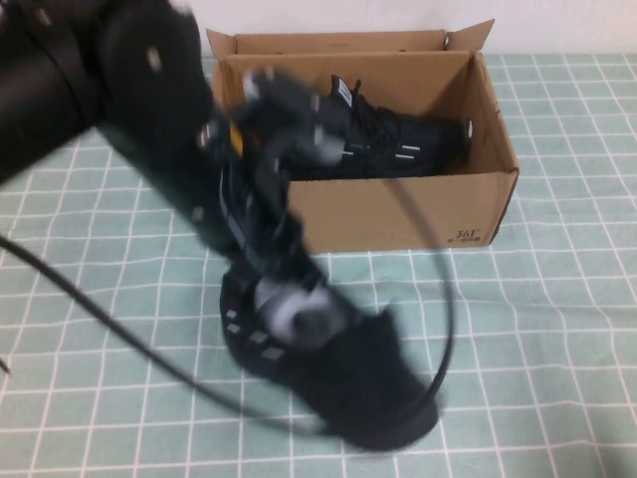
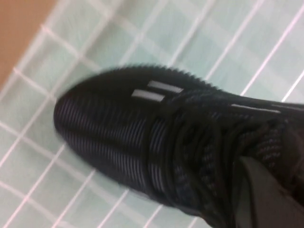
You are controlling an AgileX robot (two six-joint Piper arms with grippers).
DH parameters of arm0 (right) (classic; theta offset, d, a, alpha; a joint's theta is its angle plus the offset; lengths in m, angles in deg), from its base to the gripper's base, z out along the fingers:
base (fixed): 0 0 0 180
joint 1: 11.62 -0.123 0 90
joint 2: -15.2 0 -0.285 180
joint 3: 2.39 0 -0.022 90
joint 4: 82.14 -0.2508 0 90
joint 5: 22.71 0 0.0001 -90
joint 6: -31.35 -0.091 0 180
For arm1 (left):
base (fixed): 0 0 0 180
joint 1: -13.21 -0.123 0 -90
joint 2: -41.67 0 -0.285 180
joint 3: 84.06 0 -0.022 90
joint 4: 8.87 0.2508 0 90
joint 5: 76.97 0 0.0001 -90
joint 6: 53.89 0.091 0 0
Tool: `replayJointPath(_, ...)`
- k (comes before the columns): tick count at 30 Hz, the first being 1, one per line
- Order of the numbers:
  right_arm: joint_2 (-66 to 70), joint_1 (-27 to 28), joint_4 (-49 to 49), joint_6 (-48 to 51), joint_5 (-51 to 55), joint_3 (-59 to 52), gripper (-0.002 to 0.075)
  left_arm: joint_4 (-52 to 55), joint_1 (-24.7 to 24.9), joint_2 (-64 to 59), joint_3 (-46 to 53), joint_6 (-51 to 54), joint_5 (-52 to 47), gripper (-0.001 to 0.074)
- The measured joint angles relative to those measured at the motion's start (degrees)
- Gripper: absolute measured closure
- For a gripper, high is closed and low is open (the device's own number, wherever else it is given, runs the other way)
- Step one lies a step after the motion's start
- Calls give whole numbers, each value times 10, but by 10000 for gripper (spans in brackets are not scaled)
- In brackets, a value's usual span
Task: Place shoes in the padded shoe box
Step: Pick up the shoe from the table, then place the shoe in the shoe box
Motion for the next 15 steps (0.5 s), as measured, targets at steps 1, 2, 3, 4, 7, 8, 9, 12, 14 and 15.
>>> replayJointPath(1,0,0,0,0,0,0,734,-4,0,0,-23,-17,-3,735)
replayJointPath(2,0,0,0,0,0,0,734,-10,0,0,-46,-38,-1,735)
replayJointPath(3,0,0,0,0,0,0,734,-15,0,0,-67,-58,4,735)
replayJointPath(4,0,0,0,0,0,0,734,-19,0,0,-83,-78,16,735)
replayJointPath(7,0,0,0,0,0,0,734,-25,0,0,-126,-129,78,735)
replayJointPath(8,0,0,0,0,0,0,734,-25,0,0,-136,-147,104,735)
replayJointPath(9,0,0,0,0,0,0,734,-25,0,0,-144,-165,133,735)
replayJointPath(12,0,0,0,0,0,0,734,-24,-1,-3,-152,-216,219,735)
replayJointPath(14,0,0,0,0,0,0,734,-24,-7,-7,-152,-245,277,735)
replayJointPath(15,0,0,0,0,0,0,734,-24,-12,-12,-152,-261,302,735)
